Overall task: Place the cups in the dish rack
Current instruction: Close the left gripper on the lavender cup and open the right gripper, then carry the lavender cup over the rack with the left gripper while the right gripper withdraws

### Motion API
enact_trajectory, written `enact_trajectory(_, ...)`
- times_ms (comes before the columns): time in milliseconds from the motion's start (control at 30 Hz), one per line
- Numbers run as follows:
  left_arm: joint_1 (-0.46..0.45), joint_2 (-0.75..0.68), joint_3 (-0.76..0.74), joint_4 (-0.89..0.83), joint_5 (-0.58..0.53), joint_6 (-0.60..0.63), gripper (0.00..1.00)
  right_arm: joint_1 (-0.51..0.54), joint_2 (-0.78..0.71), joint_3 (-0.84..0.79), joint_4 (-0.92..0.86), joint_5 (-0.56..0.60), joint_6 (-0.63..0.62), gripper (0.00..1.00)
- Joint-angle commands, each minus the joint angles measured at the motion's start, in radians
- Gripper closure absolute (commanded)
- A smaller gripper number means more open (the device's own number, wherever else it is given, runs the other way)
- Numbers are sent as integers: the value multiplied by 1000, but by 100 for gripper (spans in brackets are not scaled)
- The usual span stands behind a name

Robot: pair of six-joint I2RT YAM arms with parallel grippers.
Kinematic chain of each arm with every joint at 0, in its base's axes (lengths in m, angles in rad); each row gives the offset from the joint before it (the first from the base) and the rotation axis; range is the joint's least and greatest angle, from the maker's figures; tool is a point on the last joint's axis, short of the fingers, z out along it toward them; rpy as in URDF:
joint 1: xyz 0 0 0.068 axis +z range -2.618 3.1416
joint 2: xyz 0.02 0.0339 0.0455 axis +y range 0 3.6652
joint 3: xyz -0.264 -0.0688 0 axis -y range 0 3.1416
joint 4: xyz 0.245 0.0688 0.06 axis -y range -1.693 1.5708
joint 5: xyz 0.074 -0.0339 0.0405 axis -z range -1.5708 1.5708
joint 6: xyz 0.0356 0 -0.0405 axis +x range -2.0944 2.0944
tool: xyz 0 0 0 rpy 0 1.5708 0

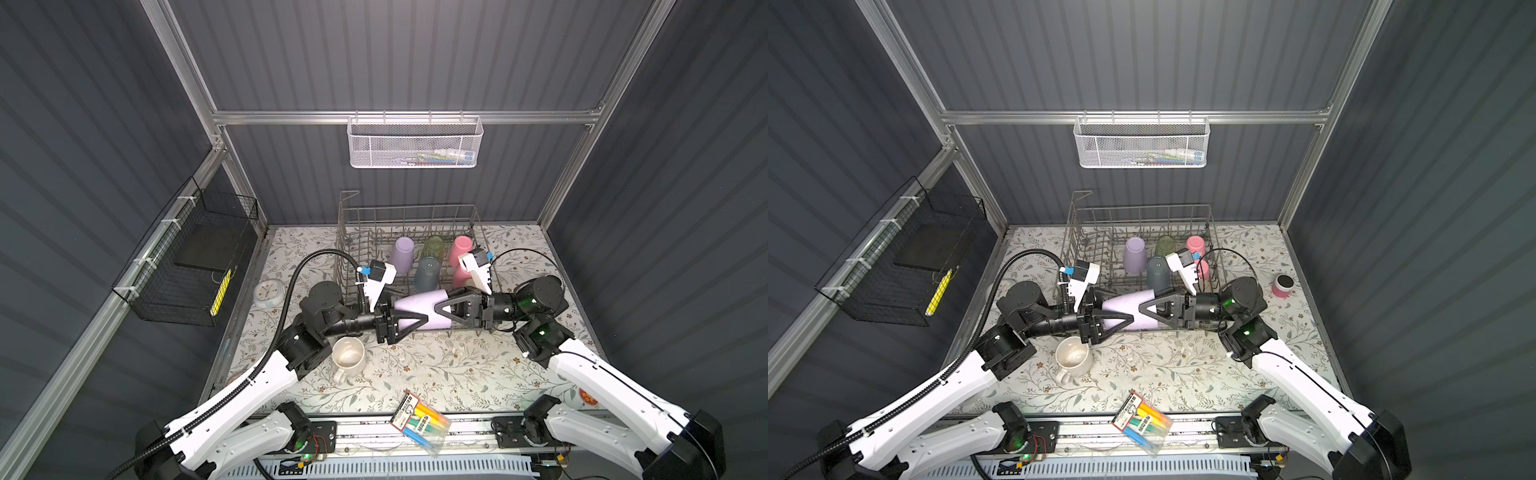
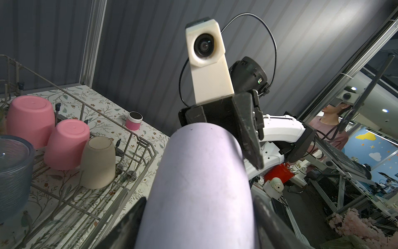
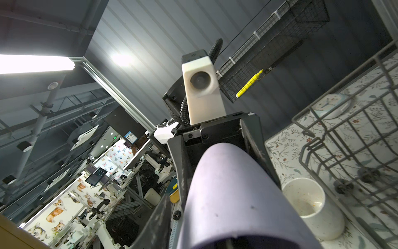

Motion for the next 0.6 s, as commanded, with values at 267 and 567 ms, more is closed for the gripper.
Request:
enact_trajectory(267, -5, -24, 66, -84, -119, 39, 75, -129, -141, 16, -350, 38, -205, 56)
enact_trajectory(567, -4, 16, 203, -305, -318, 118, 75, -245, -227, 156, -1048, 484, -546, 52)
